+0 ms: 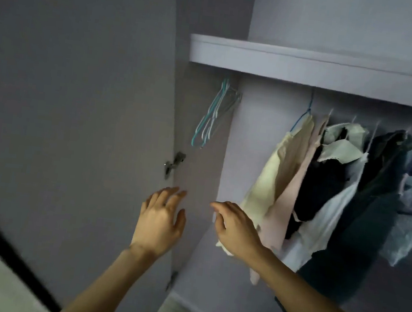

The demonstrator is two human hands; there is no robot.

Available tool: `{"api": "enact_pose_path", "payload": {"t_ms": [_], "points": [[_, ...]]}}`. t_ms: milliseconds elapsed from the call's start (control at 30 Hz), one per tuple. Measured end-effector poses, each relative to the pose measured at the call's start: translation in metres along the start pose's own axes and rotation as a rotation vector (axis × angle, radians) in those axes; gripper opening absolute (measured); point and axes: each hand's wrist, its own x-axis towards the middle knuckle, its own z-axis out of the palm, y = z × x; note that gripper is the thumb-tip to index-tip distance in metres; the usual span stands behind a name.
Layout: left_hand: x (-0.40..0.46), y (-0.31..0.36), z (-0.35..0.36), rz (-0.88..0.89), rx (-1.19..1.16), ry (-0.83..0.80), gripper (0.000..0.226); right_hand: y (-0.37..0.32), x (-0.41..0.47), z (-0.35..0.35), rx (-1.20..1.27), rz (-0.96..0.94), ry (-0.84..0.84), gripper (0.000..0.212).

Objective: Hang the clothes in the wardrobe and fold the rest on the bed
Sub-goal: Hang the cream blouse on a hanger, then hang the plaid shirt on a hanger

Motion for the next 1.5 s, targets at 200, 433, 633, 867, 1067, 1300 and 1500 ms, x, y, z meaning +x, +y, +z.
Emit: {"api": "enact_pose_path", "payload": {"t_ms": [200, 433, 633, 867, 1067, 1300, 1500], "points": [[-0.139, -0.023, -0.019, -0.408, 0.104, -0.001, 0.037, -0.046, -0.048, 0.049, 0.173, -0.230, -0.331, 0.030], [-0.333, -0.037, -0.087, -0.930, 0.250, 0.143, 0.036, -0.167, -0.122, 0.113, 0.322, -0.632, -0.711, 0.027], [-0.494, -0.004, -0.146, -1.398, 0.350, 0.405, 0.039, -0.314, -0.231, 0.151, 0.358, -0.968, -1.021, 0.030], [-0.680, 0.067, -0.185, -1.794, 0.402, 0.656, 0.040, -0.442, -0.406, 0.171, 0.303, -1.285, -1.322, 0.030], [-0.828, 0.113, -0.212, -2.089, 0.395, 0.751, 0.042, -0.514, -0.546, 0.189, 0.169, -1.475, -1.488, 0.033], [-0.973, 0.109, -0.227, -2.322, 0.276, 0.812, 0.044, -0.602, -0.684, 0.241, 0.006, -1.676, -1.503, 0.037], [-1.097, 0.075, -0.209, -2.526, 0.314, 0.656, 0.057, -0.657, -0.819, 0.340, -0.083, -2.003, -1.379, 0.047]]}}
